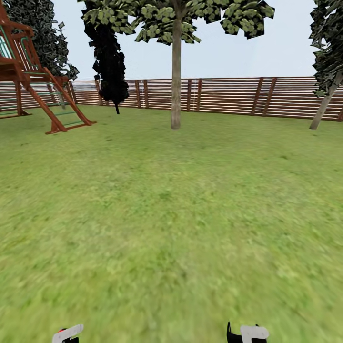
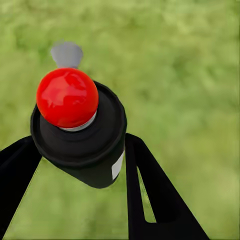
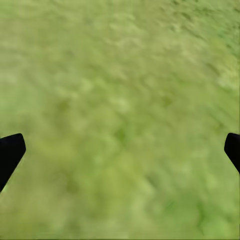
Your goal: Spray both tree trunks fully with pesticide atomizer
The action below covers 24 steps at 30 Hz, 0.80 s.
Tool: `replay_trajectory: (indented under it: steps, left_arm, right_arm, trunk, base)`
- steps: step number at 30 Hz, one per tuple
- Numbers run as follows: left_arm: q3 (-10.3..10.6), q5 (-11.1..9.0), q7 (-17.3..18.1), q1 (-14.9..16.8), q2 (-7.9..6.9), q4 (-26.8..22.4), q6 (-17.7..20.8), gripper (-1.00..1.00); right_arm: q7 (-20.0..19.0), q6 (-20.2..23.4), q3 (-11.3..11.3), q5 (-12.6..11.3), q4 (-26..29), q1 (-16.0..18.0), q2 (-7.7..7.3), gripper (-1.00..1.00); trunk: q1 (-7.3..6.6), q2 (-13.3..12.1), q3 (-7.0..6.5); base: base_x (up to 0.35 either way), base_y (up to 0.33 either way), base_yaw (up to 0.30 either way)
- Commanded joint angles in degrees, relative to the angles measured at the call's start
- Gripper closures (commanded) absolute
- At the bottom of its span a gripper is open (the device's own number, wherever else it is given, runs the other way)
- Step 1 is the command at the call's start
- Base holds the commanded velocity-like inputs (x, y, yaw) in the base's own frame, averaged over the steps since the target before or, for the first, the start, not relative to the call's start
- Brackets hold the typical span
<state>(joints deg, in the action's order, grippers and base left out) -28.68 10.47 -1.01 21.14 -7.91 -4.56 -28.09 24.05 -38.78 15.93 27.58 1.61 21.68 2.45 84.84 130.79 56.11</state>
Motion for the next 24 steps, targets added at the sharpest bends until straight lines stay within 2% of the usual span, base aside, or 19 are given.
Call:
replay_trajectory:
  steps: [1, 24]
  left_arm:
    - [-0.41, 0.60, -0.13, 0.05, 0.00, 0.07, -0.21, 1.00]
    - [-0.41, 0.60, -0.13, 0.05, 0.00, 0.07, -0.25, 1.00]
  right_arm:
    - [0.37, -0.07, 0.33, 0.62, -0.04, 0.03, 0.01, -1.00]
    - [0.38, -0.07, 0.33, 0.62, -0.04, 0.03, 0.01, -1.00]
  trunk:
    - [0.03, 0.02, 0.05]
    - [0.03, 0.02, 0.05]
  base:
    - [0.338, 0.113, 0.000]
    - [0.338, 0.109, 0.000]
